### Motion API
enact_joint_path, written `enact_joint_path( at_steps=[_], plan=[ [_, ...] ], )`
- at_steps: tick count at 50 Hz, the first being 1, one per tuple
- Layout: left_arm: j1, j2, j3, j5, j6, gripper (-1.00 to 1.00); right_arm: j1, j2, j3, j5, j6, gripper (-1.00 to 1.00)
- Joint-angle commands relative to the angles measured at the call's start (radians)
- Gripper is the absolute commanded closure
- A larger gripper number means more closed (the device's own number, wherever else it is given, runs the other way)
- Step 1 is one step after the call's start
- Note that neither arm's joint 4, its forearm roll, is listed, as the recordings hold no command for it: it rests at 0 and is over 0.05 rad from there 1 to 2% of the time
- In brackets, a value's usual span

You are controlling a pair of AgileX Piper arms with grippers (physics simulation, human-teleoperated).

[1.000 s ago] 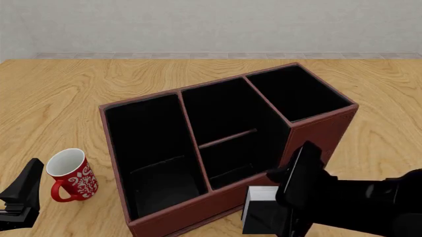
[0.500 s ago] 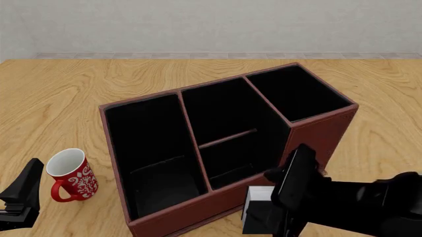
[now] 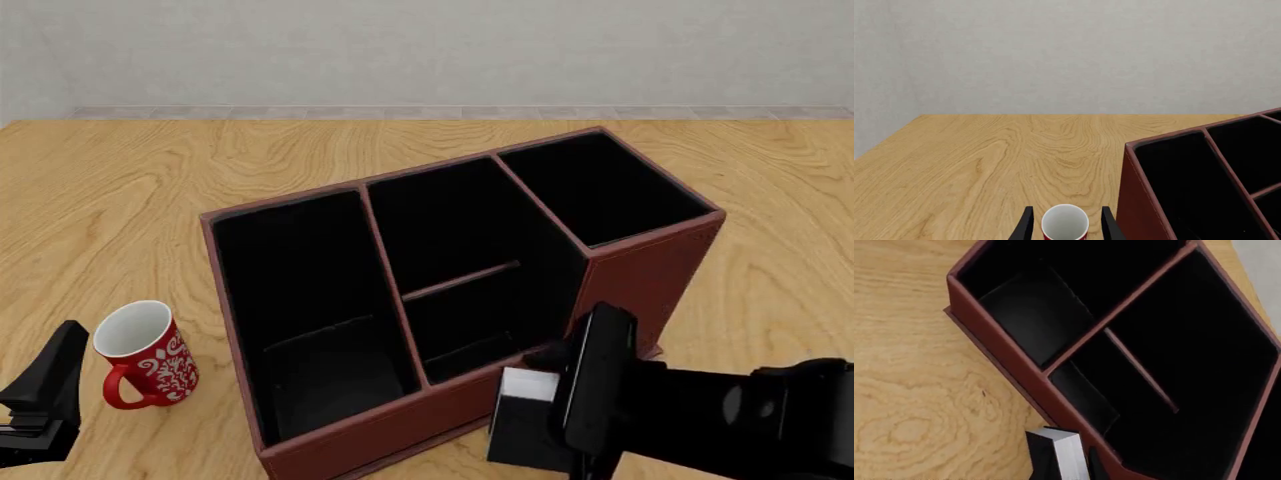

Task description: Pick up the book and place it in the right compartment of the caddy.

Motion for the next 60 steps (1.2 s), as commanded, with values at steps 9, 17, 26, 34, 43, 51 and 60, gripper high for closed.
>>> enact_joint_path(
  at_steps=[9, 17, 26, 34, 43, 51, 60],
  plan=[
    [0.000, 0.000, 0.000, 0.000, 0.000, -1.00, 0.005, -0.024, 0.003, 0.066, -0.020, 1.00],
    [0.000, 0.000, 0.000, 0.000, 0.000, -1.00, 0.003, -0.059, -0.020, 0.117, -0.036, 1.00],
    [0.000, 0.000, 0.000, 0.000, 0.000, -1.00, -0.002, -0.100, -0.045, 0.179, -0.052, 1.00],
    [0.000, 0.000, 0.000, 0.000, 0.000, -1.00, -0.013, -0.125, -0.057, 0.216, -0.067, 1.00],
    [0.000, 0.000, 0.000, 0.000, 0.000, -1.00, -0.017, -0.162, -0.082, 0.272, -0.081, 1.00],
    [0.000, 0.000, 0.000, 0.000, 0.000, -1.00, -0.023, -0.187, -0.105, 0.313, -0.091, 1.00],
    [0.000, 0.000, 0.000, 0.000, 0.000, -1.00, -0.035, -0.217, -0.127, 0.354, -0.105, 1.00]
  ],
)
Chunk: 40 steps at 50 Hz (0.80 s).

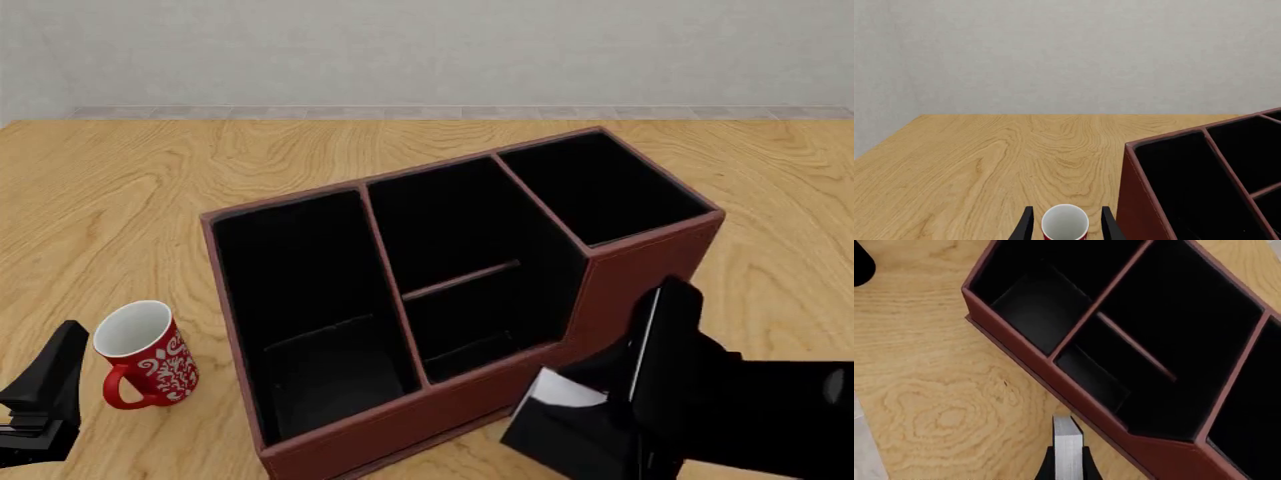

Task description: Pick up the book and place it in the right compartment of the caddy.

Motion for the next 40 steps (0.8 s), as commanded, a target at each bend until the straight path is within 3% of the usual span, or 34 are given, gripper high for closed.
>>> enact_joint_path(
  at_steps=[1, 24, 40],
  plan=[
    [0.000, 0.000, 0.000, 0.000, 0.000, -1.00, -0.013, -0.044, -0.039, 0.057, 0.005, 1.00],
    [0.000, 0.000, 0.000, 0.000, 0.000, -1.00, -0.045, -0.166, -0.191, 0.249, -0.037, 1.00],
    [0.000, 0.000, 0.000, 0.000, 0.000, -1.00, -0.048, -0.180, -0.286, 0.312, -0.055, 1.00]
  ],
)
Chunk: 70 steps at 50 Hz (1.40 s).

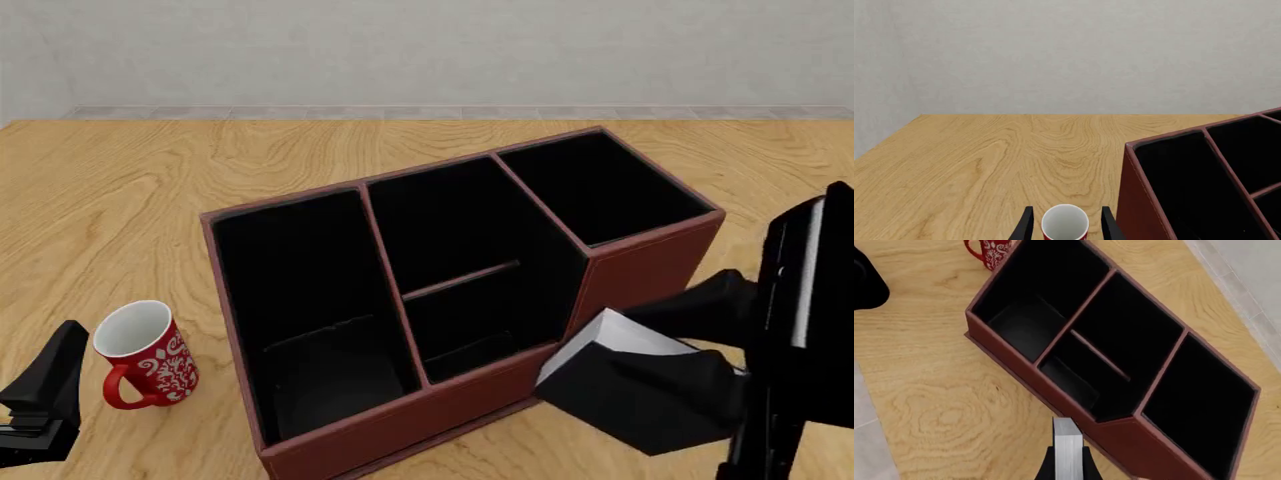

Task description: Pick up the book and place it in the right compartment of the caddy.

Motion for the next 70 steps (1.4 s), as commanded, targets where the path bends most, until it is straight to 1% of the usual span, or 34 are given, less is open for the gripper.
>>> enact_joint_path(
  at_steps=[1, 7, 19, 34, 43, 48, 63, 66, 70],
  plan=[
    [0.000, 0.000, 0.000, 0.000, 0.000, -1.00, -0.001, -0.016, -0.080, 0.048, 0.007, 1.00],
    [0.000, 0.000, 0.000, 0.000, 0.000, -1.00, 0.001, -0.006, -0.114, 0.064, 0.002, 1.00],
    [0.000, 0.000, 0.000, 0.000, 0.000, -1.00, 0.003, 0.001, -0.217, 0.120, -0.018, 1.00],
    [0.000, 0.000, 0.000, 0.000, 0.000, -1.00, 0.006, 0.021, -0.300, 0.154, -0.035, 1.00],
    [0.000, 0.000, 0.000, 0.000, 0.000, -1.00, 0.004, 0.038, -0.368, 0.187, -0.057, 1.00],
    [0.000, 0.000, 0.000, 0.000, 0.000, -1.00, 0.005, 0.051, -0.401, 0.195, -0.060, 1.00],
    [0.000, 0.000, 0.000, 0.000, 0.000, -1.00, 0.003, 0.106, -0.499, 0.218, -0.093, 1.00],
    [0.000, 0.000, 0.000, 0.000, 0.000, -1.00, -0.006, 0.117, -0.525, 0.227, -0.109, 1.00],
    [0.000, 0.000, 0.000, 0.000, 0.000, -1.00, -0.009, 0.137, -0.589, 0.248, -0.122, 1.00]
  ],
)
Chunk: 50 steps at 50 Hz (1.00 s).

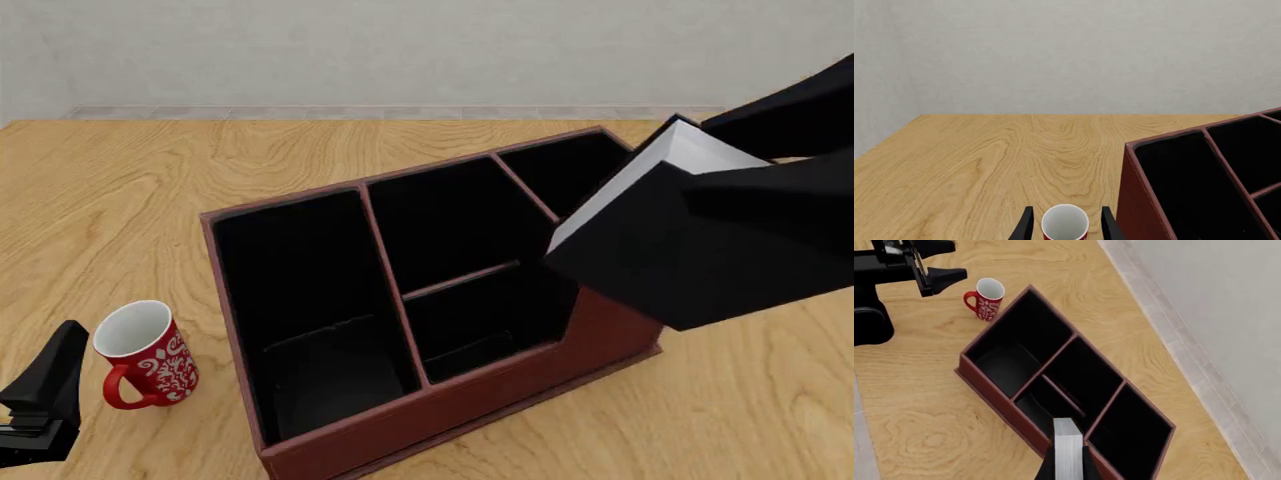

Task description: Pick up the book and place it in the right compartment of the caddy.

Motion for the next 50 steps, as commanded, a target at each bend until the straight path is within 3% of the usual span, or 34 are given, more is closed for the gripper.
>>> enact_joint_path(
  at_steps=[1, 38, 50],
  plan=[
    [0.000, 0.000, 0.000, 0.000, 0.000, -1.00, -0.009, 0.038, -0.113, 0.028, -0.010, 1.00],
    [0.000, 0.000, 0.000, 0.000, 0.000, -1.00, -0.054, 0.238, -0.385, 0.093, -0.070, 1.00],
    [0.000, 0.000, 0.000, 0.000, 0.000, -1.00, -0.080, 0.272, -0.394, 0.073, -0.085, 1.00]
  ],
)
